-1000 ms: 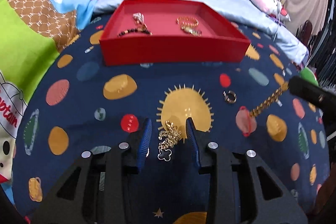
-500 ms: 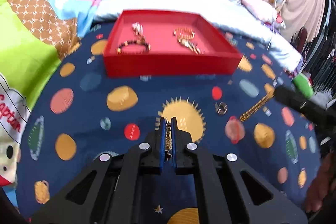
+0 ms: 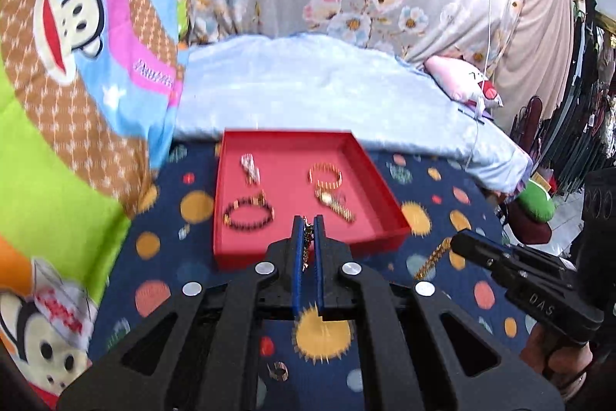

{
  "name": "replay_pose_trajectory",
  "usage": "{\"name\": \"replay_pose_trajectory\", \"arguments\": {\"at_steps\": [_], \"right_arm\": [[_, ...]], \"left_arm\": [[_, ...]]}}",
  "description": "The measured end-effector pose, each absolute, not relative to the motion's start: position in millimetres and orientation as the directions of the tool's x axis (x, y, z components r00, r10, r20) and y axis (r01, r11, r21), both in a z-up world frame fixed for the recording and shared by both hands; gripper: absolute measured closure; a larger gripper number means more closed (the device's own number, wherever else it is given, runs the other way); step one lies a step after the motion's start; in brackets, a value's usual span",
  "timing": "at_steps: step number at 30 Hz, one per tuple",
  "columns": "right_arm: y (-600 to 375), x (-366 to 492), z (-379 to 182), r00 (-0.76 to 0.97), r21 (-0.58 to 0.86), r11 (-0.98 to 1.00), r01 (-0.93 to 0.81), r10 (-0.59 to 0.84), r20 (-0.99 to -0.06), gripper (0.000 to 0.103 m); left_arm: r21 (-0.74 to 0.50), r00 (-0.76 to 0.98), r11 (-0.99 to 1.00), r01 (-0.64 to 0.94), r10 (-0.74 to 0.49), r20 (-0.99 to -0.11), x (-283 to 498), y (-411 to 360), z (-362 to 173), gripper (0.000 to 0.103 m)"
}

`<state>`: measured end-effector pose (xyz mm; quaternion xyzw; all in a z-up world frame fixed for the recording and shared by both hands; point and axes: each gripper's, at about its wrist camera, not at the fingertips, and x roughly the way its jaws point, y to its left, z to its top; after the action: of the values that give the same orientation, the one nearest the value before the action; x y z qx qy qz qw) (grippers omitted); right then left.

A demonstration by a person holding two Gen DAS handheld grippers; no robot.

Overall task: Organize jewelry
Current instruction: 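Carry the gold chain and earring into the red tray and open both tools, then move the right tool to the gold hoop earring while the left tool reaches a small gold ring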

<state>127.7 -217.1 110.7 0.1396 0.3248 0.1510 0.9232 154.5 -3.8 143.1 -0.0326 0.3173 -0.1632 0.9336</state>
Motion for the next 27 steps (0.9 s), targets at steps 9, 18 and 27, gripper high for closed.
{"name": "replay_pose_trajectory", "arguments": {"at_steps": [9,18,27], "right_arm": [[-210,186,127,0.758,0.32,0.924,-0.211,0.361,-0.543,0.098],[-195,235,87,0.702,0.32,0.924,-0.207,0.369,-0.61,0.098],[-186,259,62,0.695,0.294,0.936,-0.191,0.341,-0.633,0.096]], "left_arm": [[-0.174,0.757,0.945,0.278,-0.327,-0.566,209,-14,149,0.099],[-0.207,0.695,0.949,0.239,-0.316,-0.645,256,-23,100,0.099],[-0.187,0.685,0.963,0.192,-0.268,-0.677,281,-21,71,0.084]]}}
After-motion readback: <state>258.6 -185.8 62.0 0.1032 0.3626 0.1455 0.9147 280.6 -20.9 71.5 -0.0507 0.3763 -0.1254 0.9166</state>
